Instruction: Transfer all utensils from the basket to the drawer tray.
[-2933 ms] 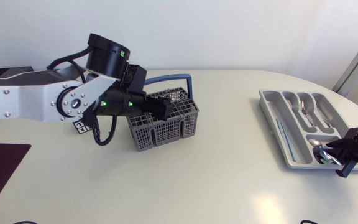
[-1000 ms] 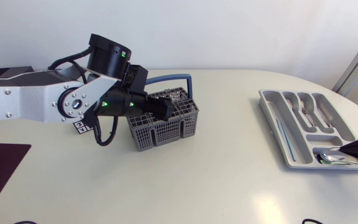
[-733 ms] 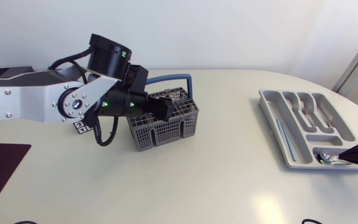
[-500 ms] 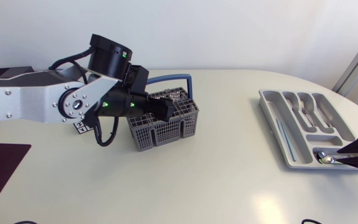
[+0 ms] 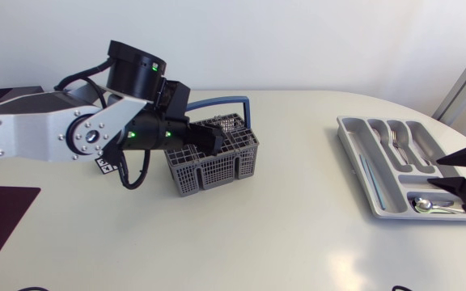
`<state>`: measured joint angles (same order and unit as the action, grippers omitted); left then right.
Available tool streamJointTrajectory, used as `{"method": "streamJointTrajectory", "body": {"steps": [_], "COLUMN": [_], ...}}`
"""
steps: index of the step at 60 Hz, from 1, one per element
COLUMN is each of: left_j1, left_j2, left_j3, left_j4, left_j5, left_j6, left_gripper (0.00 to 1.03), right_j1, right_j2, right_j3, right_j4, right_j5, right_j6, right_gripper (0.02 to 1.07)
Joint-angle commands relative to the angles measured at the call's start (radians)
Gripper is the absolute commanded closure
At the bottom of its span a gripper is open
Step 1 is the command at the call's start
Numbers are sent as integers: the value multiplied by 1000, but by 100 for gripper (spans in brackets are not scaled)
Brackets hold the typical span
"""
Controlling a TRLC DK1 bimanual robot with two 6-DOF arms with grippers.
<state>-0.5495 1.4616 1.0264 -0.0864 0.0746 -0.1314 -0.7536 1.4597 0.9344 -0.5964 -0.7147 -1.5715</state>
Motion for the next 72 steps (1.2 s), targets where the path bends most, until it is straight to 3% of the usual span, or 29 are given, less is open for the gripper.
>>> {"method": "streamJointTrajectory", "body": {"steps": [1,7,18,52,58,65,72], "left_j1": [20,36,19,-9,-12,-7,-1], "left_j2": [-41,-38,16,218,238,244,258], "left_j3": [-38,-48,-43,27,41,44,50], "left_j4": [31,59,109,188,203,229,246], "left_j5": [-30,-53,-93,-179,-202,-219,-219], "left_j6": [-22,-45,-47,-80,-83,-83,-85], "left_gripper": [12,19,23,35,45,46,63], "right_j1": [50,102,168,261,263,264,266], "right_j2": [-18,-27,-42,-27,-29,-33,-35], "right_j3": [-75,-118,-194,-287,-289,-298,-302], "right_j4": [26,53,172,279,280,284,293], "right_j5": [-8,-9,-8,-2,-3,-3,-2], "right_j6": [149,219,332,383,383,383,381], "right_gripper": [38,38,38,38,38,38,38]}}
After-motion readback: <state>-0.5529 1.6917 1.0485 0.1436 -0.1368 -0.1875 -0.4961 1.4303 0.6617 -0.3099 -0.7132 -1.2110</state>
